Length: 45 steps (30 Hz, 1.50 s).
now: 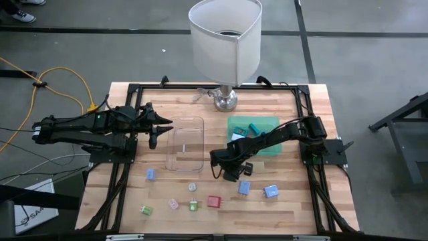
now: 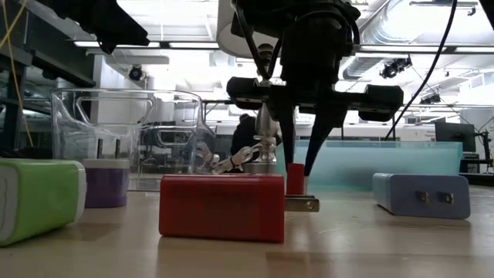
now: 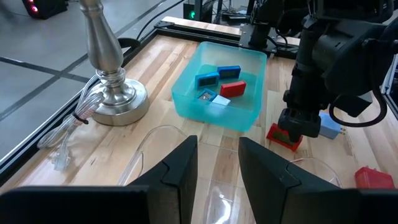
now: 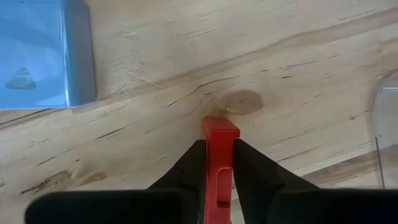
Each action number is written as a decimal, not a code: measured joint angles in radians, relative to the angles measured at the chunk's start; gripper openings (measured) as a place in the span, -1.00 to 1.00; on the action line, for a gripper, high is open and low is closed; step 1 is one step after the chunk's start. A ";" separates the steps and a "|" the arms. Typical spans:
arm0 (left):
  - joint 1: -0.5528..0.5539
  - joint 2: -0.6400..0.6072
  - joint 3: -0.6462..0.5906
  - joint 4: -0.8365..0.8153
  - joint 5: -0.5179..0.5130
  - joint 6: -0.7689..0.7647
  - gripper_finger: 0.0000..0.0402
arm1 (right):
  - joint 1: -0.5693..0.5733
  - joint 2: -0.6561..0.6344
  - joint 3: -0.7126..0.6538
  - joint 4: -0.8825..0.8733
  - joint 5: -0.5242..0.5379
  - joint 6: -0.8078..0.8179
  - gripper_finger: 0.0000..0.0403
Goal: Pick & Place Office items
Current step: Put the red timer into the green bin
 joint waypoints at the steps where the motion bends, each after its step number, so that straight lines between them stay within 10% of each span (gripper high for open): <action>1: 0.000 0.000 0.000 0.000 0.000 0.000 -0.45 | 0.000 0.000 0.000 0.000 0.000 0.000 -0.74; 25: 0.000 0.000 0.000 0.000 0.000 0.000 -0.45 | 0.019 -0.113 0.023 0.087 -0.021 0.130 -0.76; 45: 0.000 0.000 0.000 0.000 0.000 0.000 -0.45 | -0.086 -0.223 0.024 0.030 0.230 0.604 -0.76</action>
